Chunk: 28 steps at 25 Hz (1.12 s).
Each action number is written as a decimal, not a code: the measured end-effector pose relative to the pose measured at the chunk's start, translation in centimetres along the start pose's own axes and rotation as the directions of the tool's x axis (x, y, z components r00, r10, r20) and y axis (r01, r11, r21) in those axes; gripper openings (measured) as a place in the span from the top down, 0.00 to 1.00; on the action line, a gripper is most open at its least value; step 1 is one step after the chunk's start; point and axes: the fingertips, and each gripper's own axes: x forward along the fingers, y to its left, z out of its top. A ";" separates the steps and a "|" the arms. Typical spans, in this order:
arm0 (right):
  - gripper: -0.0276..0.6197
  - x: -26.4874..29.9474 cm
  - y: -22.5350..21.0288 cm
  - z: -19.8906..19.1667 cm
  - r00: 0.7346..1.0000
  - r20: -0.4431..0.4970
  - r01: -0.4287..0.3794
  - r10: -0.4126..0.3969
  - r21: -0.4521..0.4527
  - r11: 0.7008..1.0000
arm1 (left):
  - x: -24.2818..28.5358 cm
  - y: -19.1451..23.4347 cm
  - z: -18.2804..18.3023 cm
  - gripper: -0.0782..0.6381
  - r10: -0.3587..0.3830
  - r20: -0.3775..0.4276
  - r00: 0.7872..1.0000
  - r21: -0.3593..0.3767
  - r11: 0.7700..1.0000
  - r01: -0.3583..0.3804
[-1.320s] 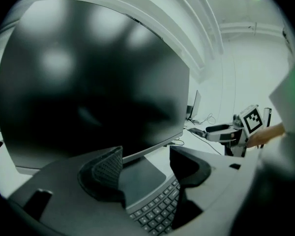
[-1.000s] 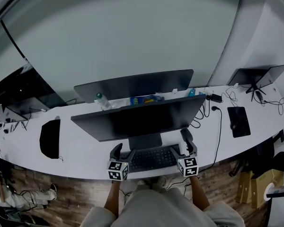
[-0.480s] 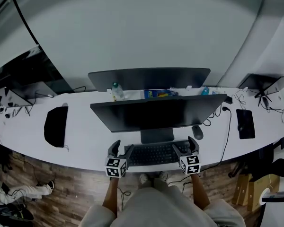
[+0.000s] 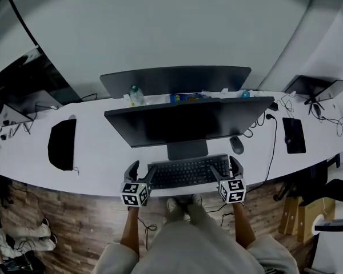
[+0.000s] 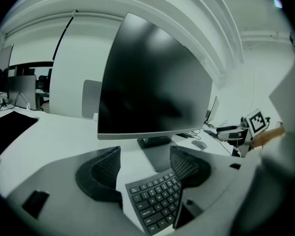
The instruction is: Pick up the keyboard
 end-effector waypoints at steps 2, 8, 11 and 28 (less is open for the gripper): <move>0.37 -0.3 -0.5 -0.5 1.000 -0.007 -0.002 0.002 0.007 1.000 | 0.1 -0.3 -0.3 0.48 0.001 -0.007 1.000 -0.006 1.000 -0.001; 0.36 0.0 -2.2 -1.7 0.999 -0.028 -0.031 0.032 0.013 0.999 | 0.7 -0.9 -1.5 0.47 0.030 -0.035 0.999 -0.033 0.999 -0.031; 0.35 0.4 -3.5 -2.5 0.998 -0.043 -0.046 0.047 0.022 0.999 | 1.0 -1.2 -2.4 0.46 0.045 -0.048 0.998 -0.059 0.997 -0.048; 0.35 3.5 -6.5 -7.8 0.983 -0.156 -0.085 0.100 0.098 0.992 | 3.8 -0.6 -7.6 0.46 0.078 -0.167 0.983 -0.149 0.983 -0.104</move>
